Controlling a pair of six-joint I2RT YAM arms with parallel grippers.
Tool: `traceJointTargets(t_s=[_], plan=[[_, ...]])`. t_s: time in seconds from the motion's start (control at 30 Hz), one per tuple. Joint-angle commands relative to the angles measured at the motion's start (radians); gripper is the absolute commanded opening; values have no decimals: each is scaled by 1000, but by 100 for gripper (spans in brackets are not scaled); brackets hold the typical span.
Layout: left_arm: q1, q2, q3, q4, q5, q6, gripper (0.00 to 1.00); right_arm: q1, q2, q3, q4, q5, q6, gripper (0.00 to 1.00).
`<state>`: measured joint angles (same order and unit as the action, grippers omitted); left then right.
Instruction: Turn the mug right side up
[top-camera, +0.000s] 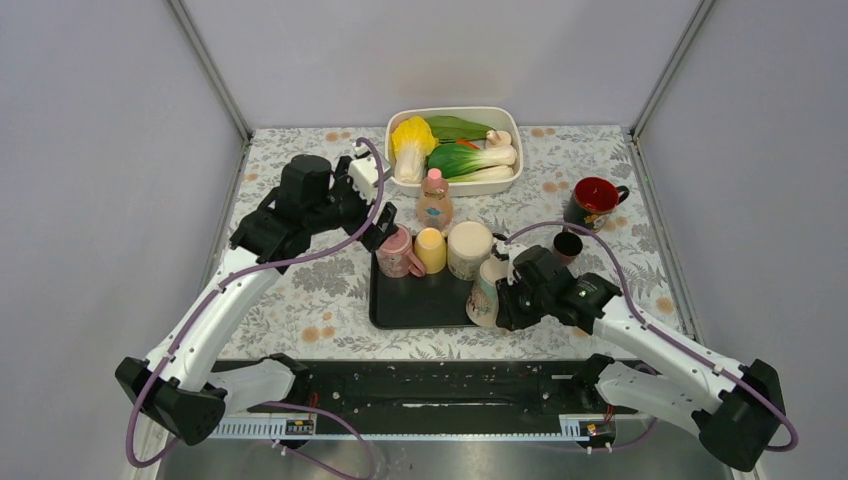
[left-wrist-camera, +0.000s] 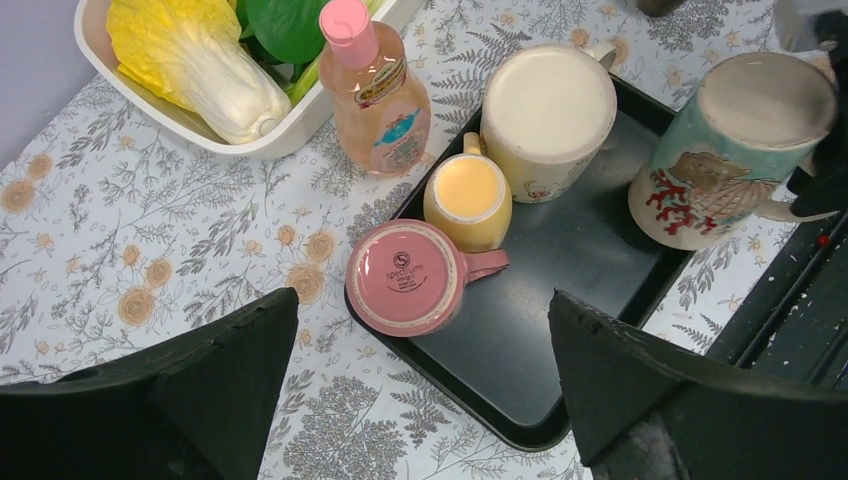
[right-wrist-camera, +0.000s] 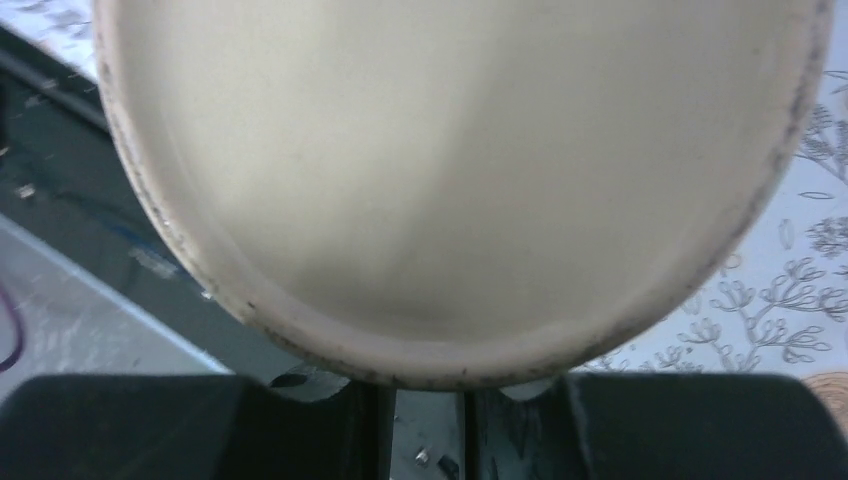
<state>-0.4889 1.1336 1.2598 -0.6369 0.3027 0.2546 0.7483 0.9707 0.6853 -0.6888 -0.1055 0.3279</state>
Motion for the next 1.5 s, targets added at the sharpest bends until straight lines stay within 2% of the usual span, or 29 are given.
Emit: traceJointTargets(t_s=[0.0,0.27,0.37,0.5,0.6,0.73,0.87,0.97,1.27,1.33,1.47], plan=[[6,-29,13,-9,36,17,99,3,-80,135,9,-140,17,0],[4,-35,64,-92,95,70,99,3,-20,378,107,-252,64,0],[5,-23,117,-122,112,24,99,3,10,478,180,-250,82,0],[32,28,212,-165,197,-152,99,3,45,579,262,-180,57,0],[85,43,256,-146,370,-318,99,3,73,628,310,-159,30,0],[128,13,214,57,558,-566,98,3,79,653,385,-179,36,0],[130,-1,143,281,646,-823,97,2,56,653,468,-173,42,0],[131,9,120,363,666,-932,95,2,43,658,507,-163,41,0],[140,39,140,482,704,-1051,91,2,79,718,599,-226,66,0],[141,56,174,439,702,-1038,90,3,89,728,616,-234,77,0],[151,71,192,345,631,-940,90,-12,121,756,454,-29,7,0]])
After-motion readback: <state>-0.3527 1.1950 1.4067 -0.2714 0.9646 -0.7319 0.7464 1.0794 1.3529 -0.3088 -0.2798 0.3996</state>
